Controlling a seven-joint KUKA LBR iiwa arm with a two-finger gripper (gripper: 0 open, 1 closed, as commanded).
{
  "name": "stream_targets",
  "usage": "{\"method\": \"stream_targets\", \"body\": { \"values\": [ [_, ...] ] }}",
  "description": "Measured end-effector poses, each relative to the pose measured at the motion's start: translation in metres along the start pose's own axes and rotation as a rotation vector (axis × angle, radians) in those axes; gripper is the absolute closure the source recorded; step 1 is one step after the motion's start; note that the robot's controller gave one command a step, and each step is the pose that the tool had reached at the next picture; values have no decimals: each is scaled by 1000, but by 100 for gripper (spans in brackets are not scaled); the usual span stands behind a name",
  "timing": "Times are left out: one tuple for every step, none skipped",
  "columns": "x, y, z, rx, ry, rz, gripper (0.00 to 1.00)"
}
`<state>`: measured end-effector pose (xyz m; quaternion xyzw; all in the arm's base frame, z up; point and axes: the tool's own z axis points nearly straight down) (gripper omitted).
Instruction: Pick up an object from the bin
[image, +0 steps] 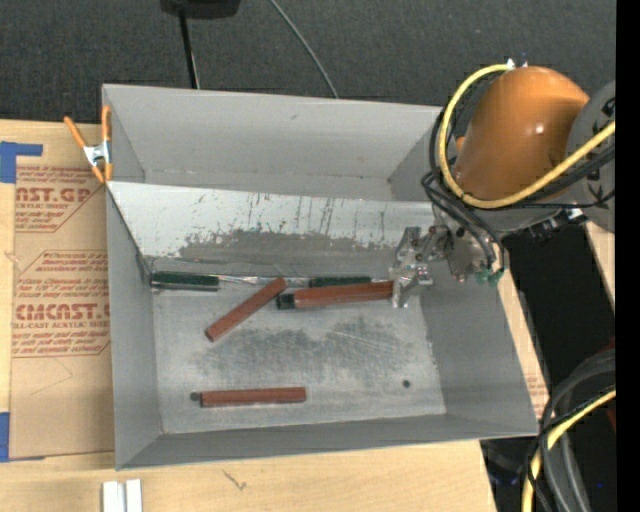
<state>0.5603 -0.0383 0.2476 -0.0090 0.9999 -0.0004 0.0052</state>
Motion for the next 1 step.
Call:
{"method": "stream_targets", "body": {
  "values": [
    [1, 0, 2, 0, 4, 0, 100]
  ]
}}
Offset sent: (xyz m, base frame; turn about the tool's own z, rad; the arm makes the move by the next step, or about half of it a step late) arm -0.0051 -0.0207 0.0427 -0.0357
